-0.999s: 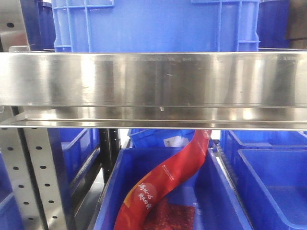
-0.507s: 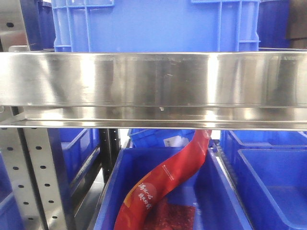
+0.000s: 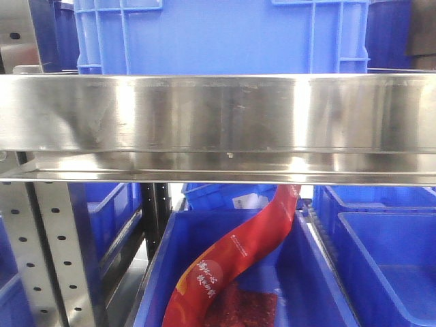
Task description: Grab PVC pipe and place in blue bin
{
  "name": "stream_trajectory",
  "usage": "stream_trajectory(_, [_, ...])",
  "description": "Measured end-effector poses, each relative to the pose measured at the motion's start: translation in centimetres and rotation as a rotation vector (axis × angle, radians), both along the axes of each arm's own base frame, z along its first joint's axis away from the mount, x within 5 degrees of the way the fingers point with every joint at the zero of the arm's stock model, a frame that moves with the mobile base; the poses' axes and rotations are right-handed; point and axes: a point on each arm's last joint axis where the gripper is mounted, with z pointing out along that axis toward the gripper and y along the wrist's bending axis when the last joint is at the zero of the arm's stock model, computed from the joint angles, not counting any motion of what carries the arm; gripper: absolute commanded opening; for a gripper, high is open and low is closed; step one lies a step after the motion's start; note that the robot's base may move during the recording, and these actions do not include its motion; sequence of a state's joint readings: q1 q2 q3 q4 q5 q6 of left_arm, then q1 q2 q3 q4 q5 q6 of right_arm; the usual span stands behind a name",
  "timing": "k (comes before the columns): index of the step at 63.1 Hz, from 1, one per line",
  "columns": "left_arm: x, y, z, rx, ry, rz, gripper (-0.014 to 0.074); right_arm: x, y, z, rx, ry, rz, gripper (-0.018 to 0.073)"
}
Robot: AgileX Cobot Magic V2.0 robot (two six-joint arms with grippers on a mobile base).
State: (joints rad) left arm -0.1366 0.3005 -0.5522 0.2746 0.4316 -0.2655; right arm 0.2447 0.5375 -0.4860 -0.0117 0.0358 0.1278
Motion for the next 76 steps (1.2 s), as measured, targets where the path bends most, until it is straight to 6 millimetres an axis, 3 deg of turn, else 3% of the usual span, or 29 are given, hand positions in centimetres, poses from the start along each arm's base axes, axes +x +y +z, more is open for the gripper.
stream_trajectory(16, [-1.5, 0.6, -0.3, -0.043, 0.01, 0.081, -0.0111, -2.0, -0.9, 0.8, 0.018, -0.07, -0.037, -0.0167])
stream_trajectory(28, [-1.6, 0.6, -0.4, -0.043, 0.01, 0.082, -0.0111, -3.0, -1.1, 1.2, 0.029, -0.115, -0.039, -0.0167])
stream_trajectory(76, [-1.6, 0.6, -0.4, -0.043, 0.011, 0.083, -0.0111, -3.1, -1.1, 1.1, 0.025, -0.098, -0.041, -0.0167])
